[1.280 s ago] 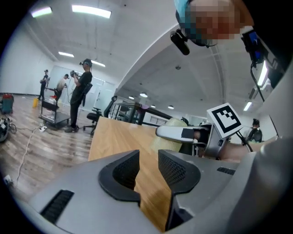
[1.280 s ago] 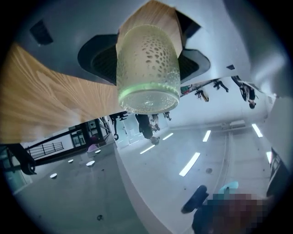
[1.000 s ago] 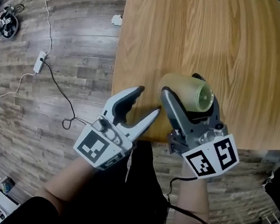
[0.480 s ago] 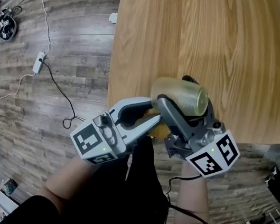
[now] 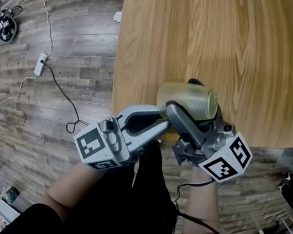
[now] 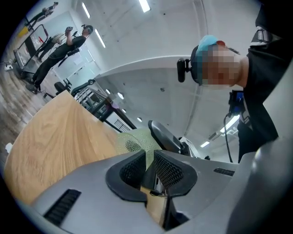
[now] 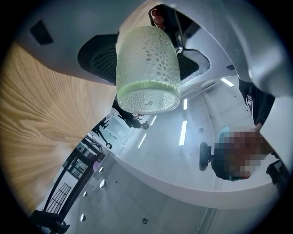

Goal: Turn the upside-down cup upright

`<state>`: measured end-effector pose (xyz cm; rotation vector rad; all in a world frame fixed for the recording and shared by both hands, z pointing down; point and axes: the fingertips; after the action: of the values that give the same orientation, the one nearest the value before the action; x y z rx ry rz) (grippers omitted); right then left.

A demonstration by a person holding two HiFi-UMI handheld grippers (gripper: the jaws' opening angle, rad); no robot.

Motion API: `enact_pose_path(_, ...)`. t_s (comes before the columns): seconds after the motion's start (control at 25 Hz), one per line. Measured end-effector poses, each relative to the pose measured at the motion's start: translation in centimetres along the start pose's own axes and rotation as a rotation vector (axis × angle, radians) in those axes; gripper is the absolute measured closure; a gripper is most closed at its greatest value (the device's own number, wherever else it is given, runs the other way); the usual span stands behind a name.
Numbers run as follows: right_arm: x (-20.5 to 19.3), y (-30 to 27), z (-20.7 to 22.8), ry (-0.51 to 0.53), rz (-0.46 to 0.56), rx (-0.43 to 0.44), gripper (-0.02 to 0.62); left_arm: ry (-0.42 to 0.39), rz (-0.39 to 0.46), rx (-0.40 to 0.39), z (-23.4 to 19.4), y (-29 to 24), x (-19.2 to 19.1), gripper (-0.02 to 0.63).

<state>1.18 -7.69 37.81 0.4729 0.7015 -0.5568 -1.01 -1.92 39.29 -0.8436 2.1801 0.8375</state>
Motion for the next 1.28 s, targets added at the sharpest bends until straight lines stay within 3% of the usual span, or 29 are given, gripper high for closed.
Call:
enact_pose_path(0.52, 0.4, -0.7, 0.4, -0.011, 0.014, 0.047, 0.233, -0.074, 0.030, -0.056, 0.5, -1.1, 1.3, 0.577)
enact_pose_path(0.8, 0.2, -0.7, 0.9, -0.034, 0.031, 0.051, 0.233, -0.081, -0.023, -0.051, -0.4, 2.4, -1.6, 0.583)
enact_pose_path(1.28, 0.5, -0.5, 2.0, -0.014, 0.062, -0.012, 0.215, -0.131, -0.047, -0.024, -0.6, 0.7, -0.4, 0.588)
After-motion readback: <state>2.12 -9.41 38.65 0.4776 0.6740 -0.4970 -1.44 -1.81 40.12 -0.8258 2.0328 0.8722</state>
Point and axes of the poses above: the fingertips, and each gripper's own axes: y backward along the fingers, z to its right, x out of its top, and after that the axes turned 15 degrees about z, right-handed
